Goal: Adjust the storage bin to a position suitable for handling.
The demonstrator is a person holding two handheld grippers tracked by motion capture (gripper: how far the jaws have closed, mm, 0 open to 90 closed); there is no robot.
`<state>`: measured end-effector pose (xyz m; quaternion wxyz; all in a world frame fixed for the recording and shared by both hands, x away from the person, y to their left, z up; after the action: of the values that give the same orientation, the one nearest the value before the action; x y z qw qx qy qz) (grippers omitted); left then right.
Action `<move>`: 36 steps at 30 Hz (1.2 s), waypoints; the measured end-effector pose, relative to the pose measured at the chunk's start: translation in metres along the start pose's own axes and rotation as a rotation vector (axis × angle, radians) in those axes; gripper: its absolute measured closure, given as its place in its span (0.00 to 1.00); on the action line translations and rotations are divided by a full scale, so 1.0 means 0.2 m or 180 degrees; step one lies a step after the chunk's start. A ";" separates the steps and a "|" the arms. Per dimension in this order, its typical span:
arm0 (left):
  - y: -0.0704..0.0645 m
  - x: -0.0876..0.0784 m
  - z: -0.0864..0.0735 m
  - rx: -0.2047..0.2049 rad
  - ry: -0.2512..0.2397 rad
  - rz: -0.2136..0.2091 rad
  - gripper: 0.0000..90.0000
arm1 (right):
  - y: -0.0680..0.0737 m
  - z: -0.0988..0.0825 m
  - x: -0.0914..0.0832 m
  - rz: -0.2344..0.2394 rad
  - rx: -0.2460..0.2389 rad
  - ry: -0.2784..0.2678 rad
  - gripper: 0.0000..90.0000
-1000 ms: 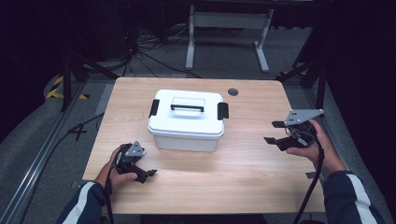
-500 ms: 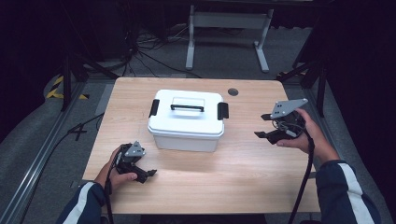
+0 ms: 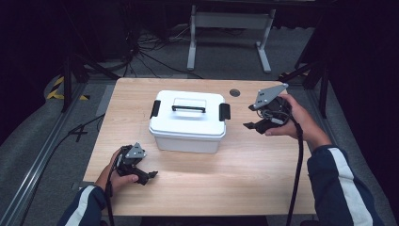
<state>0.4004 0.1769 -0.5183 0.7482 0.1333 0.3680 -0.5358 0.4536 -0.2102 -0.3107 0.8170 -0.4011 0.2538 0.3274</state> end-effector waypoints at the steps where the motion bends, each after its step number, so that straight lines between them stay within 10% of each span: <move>1: 0.00 0.00 0.00 0.0000 0.0000 0.0000 0.01 | 0.00 0.02 0.01 0.0005 -0.0035 0.0015 0.41; 36: 0.00 0.00 0.00 0.0001 0.0002 -0.0001 0.01 | 0.08 0.52 0.24 0.0113 -0.0700 0.0130 0.48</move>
<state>0.4004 0.1770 -0.5182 0.7480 0.1335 0.3682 -0.5359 0.4891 -0.1027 -0.2933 0.7568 -0.4904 0.2400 0.3594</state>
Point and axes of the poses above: each handheld gripper's, and its own axes: x roughly forward along the jaws, z roughly out of its top, y roughly to its left, the point moved 5 cm from there along x, roughly forward along the jaws, and after that the axes turned 15 degrees about -z, right-handed, at the moved point
